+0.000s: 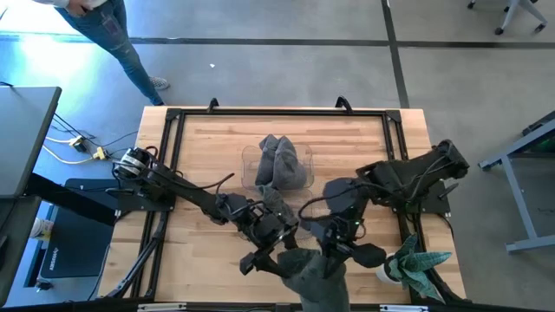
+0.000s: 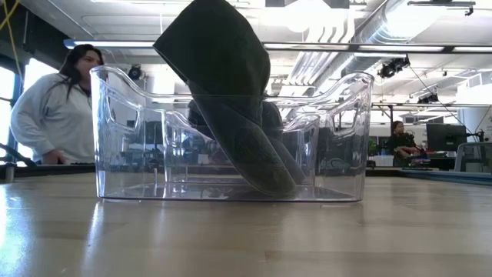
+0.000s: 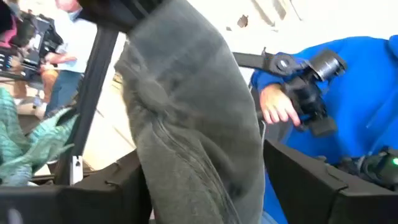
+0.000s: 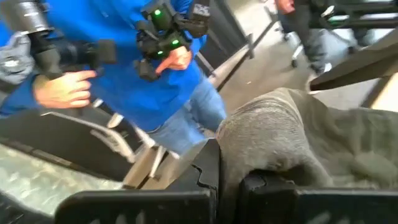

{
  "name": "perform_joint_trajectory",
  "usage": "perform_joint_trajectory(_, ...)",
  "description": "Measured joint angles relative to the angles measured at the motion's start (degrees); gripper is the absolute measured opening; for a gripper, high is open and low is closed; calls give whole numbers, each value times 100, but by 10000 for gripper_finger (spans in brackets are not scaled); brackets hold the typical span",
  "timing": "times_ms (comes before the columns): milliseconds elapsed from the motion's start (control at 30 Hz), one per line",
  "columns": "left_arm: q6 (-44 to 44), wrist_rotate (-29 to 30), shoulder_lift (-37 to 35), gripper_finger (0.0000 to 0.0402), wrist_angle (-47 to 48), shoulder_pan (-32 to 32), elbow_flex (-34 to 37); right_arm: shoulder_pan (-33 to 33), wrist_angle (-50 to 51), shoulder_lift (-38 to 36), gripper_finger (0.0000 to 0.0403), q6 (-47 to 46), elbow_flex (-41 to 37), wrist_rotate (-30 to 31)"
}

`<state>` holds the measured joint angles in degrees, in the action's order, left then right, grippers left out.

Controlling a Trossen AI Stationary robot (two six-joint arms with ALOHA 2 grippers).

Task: Pick & Place hat
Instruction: Put the black cap into the bottom transparent bin

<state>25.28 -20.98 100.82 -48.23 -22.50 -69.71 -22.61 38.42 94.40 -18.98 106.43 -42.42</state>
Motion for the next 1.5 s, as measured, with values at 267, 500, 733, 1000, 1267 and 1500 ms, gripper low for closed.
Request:
perform_joint_trajectory(267, 46, -78, -25, 132, -7, 0, 0, -263, 104, -331, 1, -196, 0, 644)
perform_joint_trajectory(500, 41, -516, -63, 13, -106, 0, -337, -566, 511, -329, 2, -183, 0, 801)
perform_joint_trajectory(733, 6, -1100, -68, 7, 351, 0, -846, -842, 483, -384, 3, -266, 0, 1507)
perform_joint_trajectory(1000, -243, -1190, -68, 2, 1803, -2, -1454, -677, 548, -406, 102, -1397, 0, 1893)
perform_joint_trajectory(1267, -692, -344, -68, 1, 3040, 0, -1832, -553, 559, -495, 253, -1360, -2, 1937)
perform_joint_trajectory(1500, -769, -107, -70, 1, 3262, 0, -1965, -553, 1171, -441, 270, -1072, -4, 3130)
